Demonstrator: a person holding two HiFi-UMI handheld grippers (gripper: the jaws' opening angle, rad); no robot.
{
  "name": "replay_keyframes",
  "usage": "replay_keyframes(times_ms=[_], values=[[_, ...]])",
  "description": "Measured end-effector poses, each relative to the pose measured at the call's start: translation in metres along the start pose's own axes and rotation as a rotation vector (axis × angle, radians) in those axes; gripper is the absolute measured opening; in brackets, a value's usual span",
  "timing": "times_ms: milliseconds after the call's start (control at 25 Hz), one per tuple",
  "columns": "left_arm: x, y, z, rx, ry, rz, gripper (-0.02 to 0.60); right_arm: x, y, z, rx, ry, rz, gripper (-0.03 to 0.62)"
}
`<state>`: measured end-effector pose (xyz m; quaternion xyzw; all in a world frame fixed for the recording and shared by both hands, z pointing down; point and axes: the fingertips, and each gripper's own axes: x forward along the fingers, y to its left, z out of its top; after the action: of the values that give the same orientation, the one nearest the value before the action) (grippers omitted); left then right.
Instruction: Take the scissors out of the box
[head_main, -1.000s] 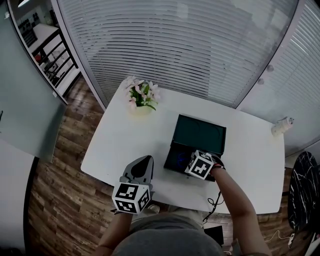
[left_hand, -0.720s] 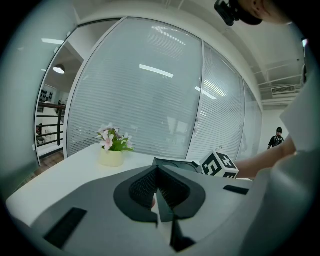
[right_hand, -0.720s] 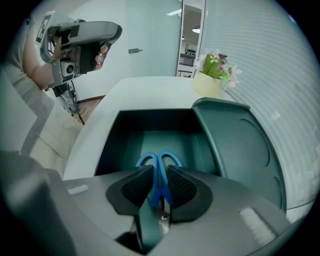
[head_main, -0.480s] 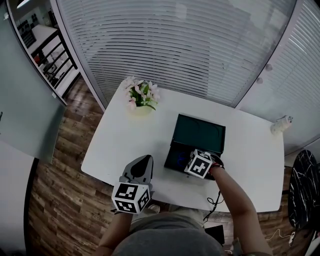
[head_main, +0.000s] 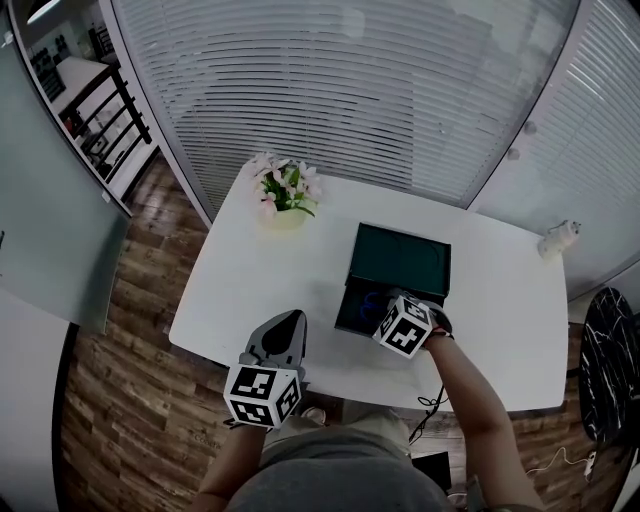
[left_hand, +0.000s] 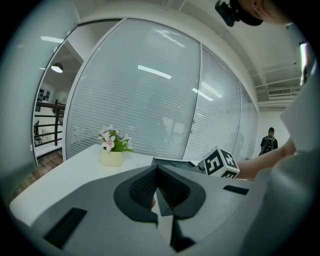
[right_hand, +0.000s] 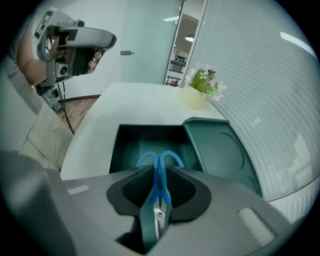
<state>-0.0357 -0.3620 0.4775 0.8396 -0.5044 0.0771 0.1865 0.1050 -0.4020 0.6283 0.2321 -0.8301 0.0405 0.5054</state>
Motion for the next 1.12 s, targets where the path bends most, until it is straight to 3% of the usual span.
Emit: replay_keyframes(times_ms=[640, 1120], values=[[-0.035, -0.007, 0.002, 0.056, -0.003, -0.113, 0.006, -0.055, 0.002, 0.03, 0.162, -0.166, -0.277, 0.091], [-0.075, -0.01, 0.0, 0.065, -0.037, -0.159, 0.005, -0.103, 0.021, 0.055, 0.205, -0.276, -0.478, 0.089]])
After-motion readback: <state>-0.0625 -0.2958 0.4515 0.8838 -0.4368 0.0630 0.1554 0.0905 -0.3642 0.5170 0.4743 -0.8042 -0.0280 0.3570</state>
